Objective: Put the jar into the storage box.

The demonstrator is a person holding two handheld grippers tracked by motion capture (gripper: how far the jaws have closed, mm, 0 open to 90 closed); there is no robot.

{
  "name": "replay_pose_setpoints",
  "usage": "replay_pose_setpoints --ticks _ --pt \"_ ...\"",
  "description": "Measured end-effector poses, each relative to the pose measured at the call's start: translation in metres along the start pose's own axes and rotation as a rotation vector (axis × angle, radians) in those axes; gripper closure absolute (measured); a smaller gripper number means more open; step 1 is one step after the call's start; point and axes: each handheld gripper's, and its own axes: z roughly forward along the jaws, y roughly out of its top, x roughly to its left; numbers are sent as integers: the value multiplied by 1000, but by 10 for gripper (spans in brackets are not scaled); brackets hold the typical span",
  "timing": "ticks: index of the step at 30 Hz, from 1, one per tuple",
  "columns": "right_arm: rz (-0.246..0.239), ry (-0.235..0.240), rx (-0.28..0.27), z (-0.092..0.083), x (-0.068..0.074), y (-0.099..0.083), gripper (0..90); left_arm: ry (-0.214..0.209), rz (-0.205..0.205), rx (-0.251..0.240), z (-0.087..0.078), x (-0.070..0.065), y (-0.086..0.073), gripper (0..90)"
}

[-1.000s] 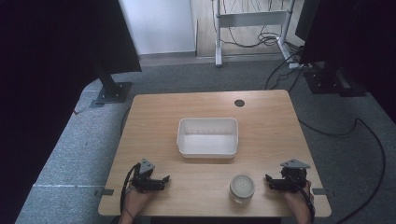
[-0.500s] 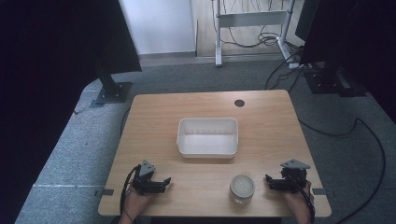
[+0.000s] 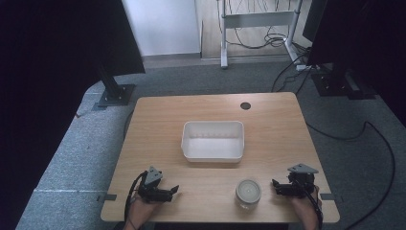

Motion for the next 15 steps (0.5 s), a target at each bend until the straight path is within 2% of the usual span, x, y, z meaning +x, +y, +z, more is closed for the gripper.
replay_pose_setpoints --ticks 15 --pt "0 0 0 0 0 0 13 -75 54 -29 0 -26 13 65"
